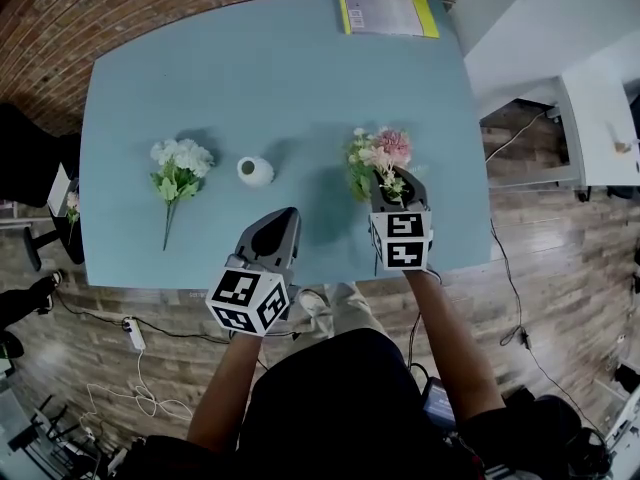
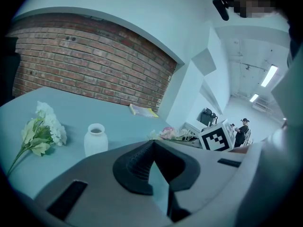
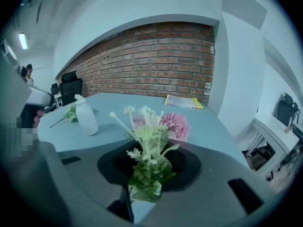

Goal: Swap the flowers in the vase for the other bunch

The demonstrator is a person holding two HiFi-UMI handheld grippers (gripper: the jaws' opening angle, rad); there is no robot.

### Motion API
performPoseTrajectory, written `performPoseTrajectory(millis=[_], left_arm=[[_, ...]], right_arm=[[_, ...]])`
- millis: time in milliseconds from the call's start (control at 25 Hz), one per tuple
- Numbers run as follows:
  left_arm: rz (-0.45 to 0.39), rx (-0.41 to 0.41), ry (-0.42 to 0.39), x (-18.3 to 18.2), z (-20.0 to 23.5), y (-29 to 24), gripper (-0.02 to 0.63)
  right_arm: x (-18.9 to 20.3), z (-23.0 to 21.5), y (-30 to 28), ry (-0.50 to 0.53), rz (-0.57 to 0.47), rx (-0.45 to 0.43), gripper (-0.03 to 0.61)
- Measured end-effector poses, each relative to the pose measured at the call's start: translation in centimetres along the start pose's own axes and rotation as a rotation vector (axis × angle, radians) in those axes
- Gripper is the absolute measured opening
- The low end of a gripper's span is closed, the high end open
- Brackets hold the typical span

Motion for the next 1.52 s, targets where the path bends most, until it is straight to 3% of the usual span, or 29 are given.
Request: performPoseTrajectory(millis=[680,1520], left_arm=[[-0.008,0.003,0.007,0.0,-0.1,0.0,0.003],[-0.105,0.023,-0.015,-2.3,-1.5,2.4,0.003]], right_arm=[[-0.5,0.1,0.6,-0.008,-0.038,-0.011,0.224],[-5.8,1.7,4.3,-0.057,-0.19,-0.043,0.242]])
Point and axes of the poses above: the fingertips, and each gripper's own axes: y backward along the fingers, z to its left, x out of its underside, the point moved 9 cm from there along y, backward along the fingers, and after that the axes turned 7 degrees about -z, right-handed, at the moved point
